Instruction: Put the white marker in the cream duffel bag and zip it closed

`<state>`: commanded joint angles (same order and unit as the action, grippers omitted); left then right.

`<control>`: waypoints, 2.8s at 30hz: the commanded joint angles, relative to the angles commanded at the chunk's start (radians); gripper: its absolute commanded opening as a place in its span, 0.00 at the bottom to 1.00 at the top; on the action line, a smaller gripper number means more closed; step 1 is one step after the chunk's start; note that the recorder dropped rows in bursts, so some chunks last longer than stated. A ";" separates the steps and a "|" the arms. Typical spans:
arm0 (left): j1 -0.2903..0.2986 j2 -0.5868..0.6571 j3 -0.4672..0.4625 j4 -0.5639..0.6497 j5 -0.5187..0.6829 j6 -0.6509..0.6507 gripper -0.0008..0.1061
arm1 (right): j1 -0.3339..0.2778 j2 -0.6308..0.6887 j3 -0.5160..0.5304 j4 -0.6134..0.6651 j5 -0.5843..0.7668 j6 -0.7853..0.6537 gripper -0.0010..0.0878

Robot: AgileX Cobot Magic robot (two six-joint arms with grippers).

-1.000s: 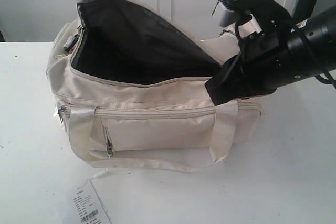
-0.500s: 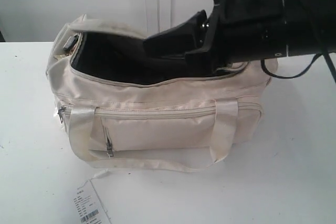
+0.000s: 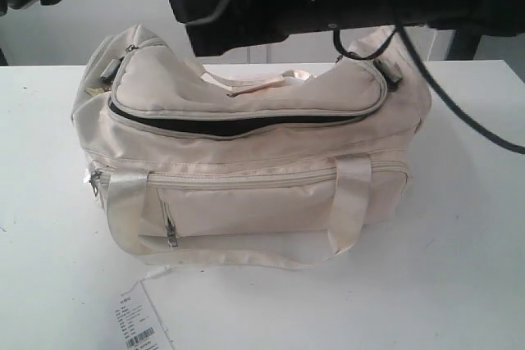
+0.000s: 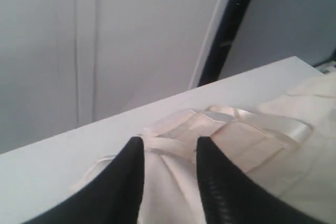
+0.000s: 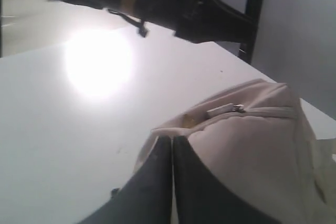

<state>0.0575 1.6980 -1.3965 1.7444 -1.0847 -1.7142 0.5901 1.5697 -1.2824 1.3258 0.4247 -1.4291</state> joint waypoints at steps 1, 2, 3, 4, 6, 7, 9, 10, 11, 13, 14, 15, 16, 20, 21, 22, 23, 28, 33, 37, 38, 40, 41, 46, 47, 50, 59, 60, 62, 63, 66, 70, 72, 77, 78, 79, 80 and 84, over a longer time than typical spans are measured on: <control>0.000 0.000 0.000 0.000 -0.014 0.022 0.48 | 0.002 0.020 -0.015 -0.002 -0.005 0.014 0.19; 0.000 0.000 0.000 0.000 -0.023 0.044 0.49 | 0.002 0.043 -0.034 -0.002 -0.007 0.036 0.26; 0.000 0.000 0.000 0.000 -0.025 0.054 0.51 | 0.002 0.064 -0.049 -0.009 -0.012 0.062 0.33; 0.000 0.000 0.000 0.000 -0.027 0.062 0.51 | 0.002 0.077 -0.062 -0.024 -0.018 0.086 0.38; 0.000 0.002 0.000 0.000 -0.053 0.081 0.53 | 0.002 0.096 -0.070 -0.078 -0.052 0.138 0.47; 0.000 0.002 0.000 0.000 -0.055 0.092 0.52 | 0.002 0.098 -0.070 -0.100 -0.055 0.159 0.48; 0.000 0.002 0.000 0.000 0.024 0.099 0.52 | 0.002 0.098 -0.070 -0.154 -0.024 0.202 0.48; 0.000 0.002 0.000 0.000 0.084 0.070 0.51 | 0.004 0.098 -0.071 -0.177 0.001 0.209 0.48; 0.001 0.002 0.000 0.000 0.135 0.024 0.50 | 0.006 0.096 -0.073 -0.229 0.026 0.224 0.48; 0.011 0.002 0.002 0.000 0.185 -0.051 0.48 | 0.006 0.085 -0.077 -0.389 0.026 0.347 0.48; 0.022 0.002 0.004 0.000 0.199 -0.096 0.46 | 0.006 0.078 -0.077 -0.531 0.002 0.487 0.48; 0.033 0.002 0.006 0.000 0.208 -0.127 0.45 | 0.004 0.074 -0.077 -0.630 -0.011 0.595 0.48; 0.044 0.002 0.014 0.000 0.219 -0.156 0.45 | -0.004 0.070 -0.077 -0.737 -0.015 0.733 0.48; 0.095 0.016 0.047 0.000 0.203 -0.173 0.45 | -0.003 0.063 -0.082 -0.908 0.056 0.972 0.48; 0.101 0.024 0.051 0.000 0.190 -0.173 0.45 | 0.006 0.059 -0.082 -0.886 0.075 0.967 0.48; 0.110 0.034 0.054 0.000 0.167 -0.173 0.45 | 0.019 0.057 -0.082 -0.858 0.089 0.952 0.48; 0.112 0.042 0.055 0.000 0.143 -0.176 0.45 | 0.036 0.057 -0.082 -0.828 0.094 0.930 0.48; 0.110 0.079 0.055 0.000 0.044 -0.370 0.45 | 0.138 0.063 -0.082 -0.803 0.057 0.819 0.48; 0.110 0.088 0.055 0.000 0.080 -0.388 0.49 | 0.188 0.075 -0.087 -0.803 -0.003 0.819 0.48; 0.099 0.108 0.055 0.000 0.037 -0.400 0.62 | 0.218 0.087 -0.149 -0.851 -0.045 0.819 0.48; 0.095 0.116 0.055 0.000 0.035 -0.400 0.64 | 0.224 0.097 -0.176 -0.874 -0.045 0.821 0.48; 0.089 0.128 0.053 0.000 0.063 -0.400 0.66 | 0.234 0.124 -0.226 -0.913 -0.043 0.822 0.48; 0.085 0.135 0.048 0.000 0.078 -0.400 0.66 | 0.239 0.139 -0.248 -0.950 -0.038 0.817 0.48; 0.078 0.177 0.019 -0.010 0.050 -0.400 0.65 | 0.269 0.243 -0.372 -1.072 -0.022 0.646 0.48; 0.074 0.186 0.019 -0.017 0.047 -0.400 0.65 | 0.270 0.262 -0.389 -1.072 -0.022 0.604 0.48; 0.065 0.210 0.010 -0.024 0.051 -0.398 0.65 | 0.270 0.317 -0.430 -1.072 -0.031 0.553 0.48; 0.058 0.246 0.010 -0.075 -0.013 -0.398 0.65 | 0.270 0.390 -0.459 -1.187 -0.026 0.391 0.48; 0.058 0.249 0.010 -0.077 -0.028 -0.398 0.65 | 0.270 0.395 -0.459 -1.215 -0.026 0.391 0.48; 0.056 0.259 0.010 -0.079 -0.038 -0.398 0.65 | 0.270 0.397 -0.459 -1.248 -0.028 0.391 0.48; 0.056 0.263 0.010 -0.079 -0.038 -0.398 0.64 | 0.270 0.397 -0.459 -1.258 -0.031 0.391 0.48; 0.056 0.277 0.010 -0.084 -0.036 -0.398 0.63 | 0.270 0.397 -0.459 -1.293 -0.031 0.391 0.48; 0.056 0.284 0.010 -0.111 -0.039 -0.393 0.51 | 0.270 0.397 -0.459 -1.343 -0.038 0.388 0.48; 0.056 0.284 0.010 -0.116 -0.039 -0.365 0.38 | 0.270 0.397 -0.459 -1.343 -0.063 0.386 0.48; 0.056 0.284 0.010 -0.147 -0.083 -0.297 0.01 | 0.270 0.403 -0.459 -1.343 -0.103 0.386 0.48; 0.056 0.284 0.010 -0.179 -0.110 -0.297 0.01 | 0.270 0.408 -0.459 -1.343 -0.092 0.386 0.48; 0.056 0.284 0.010 -0.208 -0.136 -0.292 0.01 | 0.270 0.413 -0.459 -1.343 -0.078 0.386 0.48; 0.058 0.284 0.010 -0.234 -0.136 -0.283 0.01 | 0.270 0.423 -0.459 -1.345 -0.065 0.386 0.48; 0.058 0.284 0.010 -0.291 -0.136 -0.274 0.01 | 0.270 0.446 -0.459 -1.345 -0.050 0.381 0.48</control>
<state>0.1155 1.9815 -1.3866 1.4536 -1.2211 -1.9886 0.8603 2.0157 -1.7418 -0.0189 0.3748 -1.0484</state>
